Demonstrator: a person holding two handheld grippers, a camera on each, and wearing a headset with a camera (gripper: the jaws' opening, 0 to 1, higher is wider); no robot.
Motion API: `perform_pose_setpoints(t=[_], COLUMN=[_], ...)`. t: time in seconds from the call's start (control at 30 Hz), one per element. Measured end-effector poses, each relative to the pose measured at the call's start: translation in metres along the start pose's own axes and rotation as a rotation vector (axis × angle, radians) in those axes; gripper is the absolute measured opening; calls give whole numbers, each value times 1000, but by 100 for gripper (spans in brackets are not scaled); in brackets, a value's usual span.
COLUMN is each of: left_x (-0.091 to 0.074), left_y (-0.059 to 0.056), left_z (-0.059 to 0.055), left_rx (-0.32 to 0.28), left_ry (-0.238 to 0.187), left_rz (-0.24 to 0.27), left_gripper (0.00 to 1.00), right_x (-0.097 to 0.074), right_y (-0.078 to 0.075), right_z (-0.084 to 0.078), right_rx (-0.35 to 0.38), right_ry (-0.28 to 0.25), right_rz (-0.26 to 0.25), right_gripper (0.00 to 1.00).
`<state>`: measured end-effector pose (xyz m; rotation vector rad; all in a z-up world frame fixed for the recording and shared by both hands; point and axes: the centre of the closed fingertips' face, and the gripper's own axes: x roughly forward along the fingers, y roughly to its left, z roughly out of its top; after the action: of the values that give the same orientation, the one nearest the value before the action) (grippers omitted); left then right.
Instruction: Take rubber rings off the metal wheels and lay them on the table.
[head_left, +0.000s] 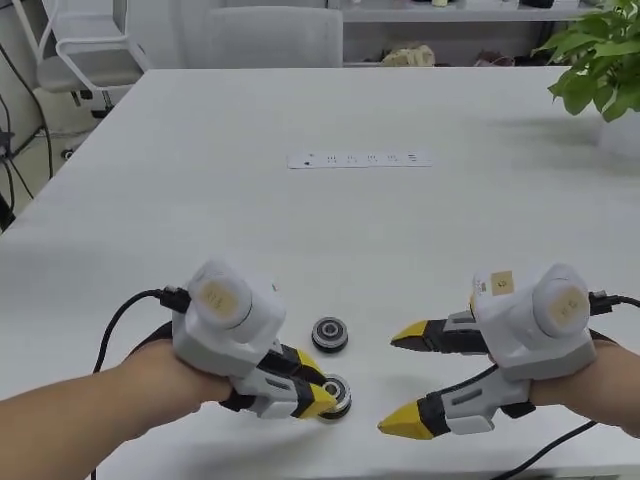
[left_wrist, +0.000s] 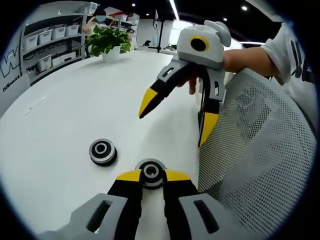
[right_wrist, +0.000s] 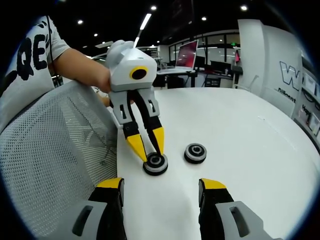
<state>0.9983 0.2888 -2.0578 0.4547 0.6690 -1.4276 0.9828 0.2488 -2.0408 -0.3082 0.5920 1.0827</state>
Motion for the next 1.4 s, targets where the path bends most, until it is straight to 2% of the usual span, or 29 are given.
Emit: perform_pose_setpoints(t=[0.37,0.53,0.57,0.63,0.67,0.73,0.97,1.4], left_x=[0,0,-1,2,2,2,1,2], left_y=[0,-2,-1,-3,-3,-1,-1,-1], left_z=[0,-1,-1,2,1,1,1,0], left_rx=[44,77,143,170,143,129,141,154], left_ry=[-4,8,14,7,13,12,11,4], left_rz=[16,15,27,29,29,35,35,33], left_gripper=[8,9,9,9,9,9,9,8], right_x=[0,0,0,0,0,0,1,9], right_y=[-1,-1,-1,-1,-1,-1,-1,-3], right_z=[-1,-2,-2,-2,-2,-2,-1,14], right_rx=[3,2,1,0,-1,-2,-12,-54], right_ry=[6,11,12,14,14,16,24,48], right_rz=[-6,-6,-6,-7,-7,-8,-7,23], right_gripper=[59,58,58,58,58,58,57,54])
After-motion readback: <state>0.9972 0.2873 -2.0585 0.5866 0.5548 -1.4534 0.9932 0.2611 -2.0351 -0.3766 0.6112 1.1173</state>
